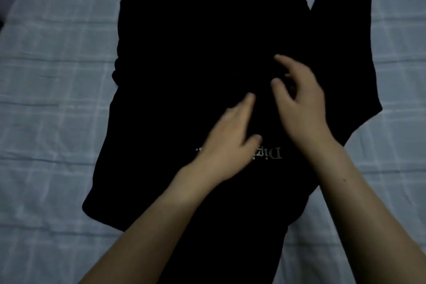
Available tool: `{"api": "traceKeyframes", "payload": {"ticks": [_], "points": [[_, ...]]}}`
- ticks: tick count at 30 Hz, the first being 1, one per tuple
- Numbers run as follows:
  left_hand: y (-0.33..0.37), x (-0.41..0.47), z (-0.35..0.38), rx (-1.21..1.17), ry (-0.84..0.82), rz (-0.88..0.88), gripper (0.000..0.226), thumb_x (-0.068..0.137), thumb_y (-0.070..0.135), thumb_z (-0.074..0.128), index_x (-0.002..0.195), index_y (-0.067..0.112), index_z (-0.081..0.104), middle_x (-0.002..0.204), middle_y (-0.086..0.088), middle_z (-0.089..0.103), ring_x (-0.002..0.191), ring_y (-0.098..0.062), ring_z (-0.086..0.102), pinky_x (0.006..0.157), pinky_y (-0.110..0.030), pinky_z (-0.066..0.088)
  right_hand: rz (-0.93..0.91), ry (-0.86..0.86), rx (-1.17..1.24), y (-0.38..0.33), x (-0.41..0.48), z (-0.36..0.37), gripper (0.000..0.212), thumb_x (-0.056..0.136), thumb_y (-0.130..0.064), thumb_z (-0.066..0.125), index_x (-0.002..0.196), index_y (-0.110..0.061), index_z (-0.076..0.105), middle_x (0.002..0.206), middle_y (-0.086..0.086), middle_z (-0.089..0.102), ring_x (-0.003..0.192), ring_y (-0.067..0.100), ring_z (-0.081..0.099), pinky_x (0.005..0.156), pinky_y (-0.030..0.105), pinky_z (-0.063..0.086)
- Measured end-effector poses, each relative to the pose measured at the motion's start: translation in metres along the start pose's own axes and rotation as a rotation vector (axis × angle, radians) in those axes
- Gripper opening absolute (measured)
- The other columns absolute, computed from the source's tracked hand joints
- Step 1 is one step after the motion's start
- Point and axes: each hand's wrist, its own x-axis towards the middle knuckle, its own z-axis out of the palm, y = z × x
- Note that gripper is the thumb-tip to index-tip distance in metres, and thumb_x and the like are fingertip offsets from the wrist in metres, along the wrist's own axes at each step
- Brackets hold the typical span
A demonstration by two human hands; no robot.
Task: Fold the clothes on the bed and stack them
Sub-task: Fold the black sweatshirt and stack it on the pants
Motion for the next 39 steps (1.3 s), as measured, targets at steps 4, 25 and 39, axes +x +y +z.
{"api": "traceKeyframes", "payload": {"ticks": [4,25,39], "points": [[0.021,0.006,0.043,0.462,-0.225,0.23,0.059,0.092,0.02,0.051,0.149,0.026,0.036,0.15,-0.007,0.042,0.142,-0.028,0.03,0.118,-0.043,0.007,0.131,0.111,0.035,0.017,0.018,-0.042,0.037,0.098,-0.012,0.049,0.132,-0.017,0.061,0.124,-0.001,0.066,0.108,0.005,0.061,0.095,0.016,0.045],[-0.067,0.044,-0.097,-0.067,0.204,-0.062,0.034,0.099,0.038,0.046,0.104,0.012,0.066,0.095,-0.01,0.066,0.092,-0.017,0.061,0.08,-0.033,0.042,-0.596,0.219,-0.528,0.062,0.076,-0.114,0.013,0.089,-0.003,0.064,0.099,-0.004,0.07,0.103,0.015,0.072,0.094,0.037,0.065,0.083,0.038,0.046],[-0.092,0.05,-0.063,0.311,0.139,-0.229,0.036,0.098,0.018,0.053,0.134,0.013,0.056,0.125,-0.012,0.061,0.124,-0.03,0.048,0.103,-0.041,0.037,0.074,-0.489,-0.613,0.087,0.091,-0.052,0.052,0.098,-0.038,0.056,0.147,-0.023,0.045,0.146,0.014,0.047,0.132,0.041,0.041,0.11,0.047,0.036]]}}
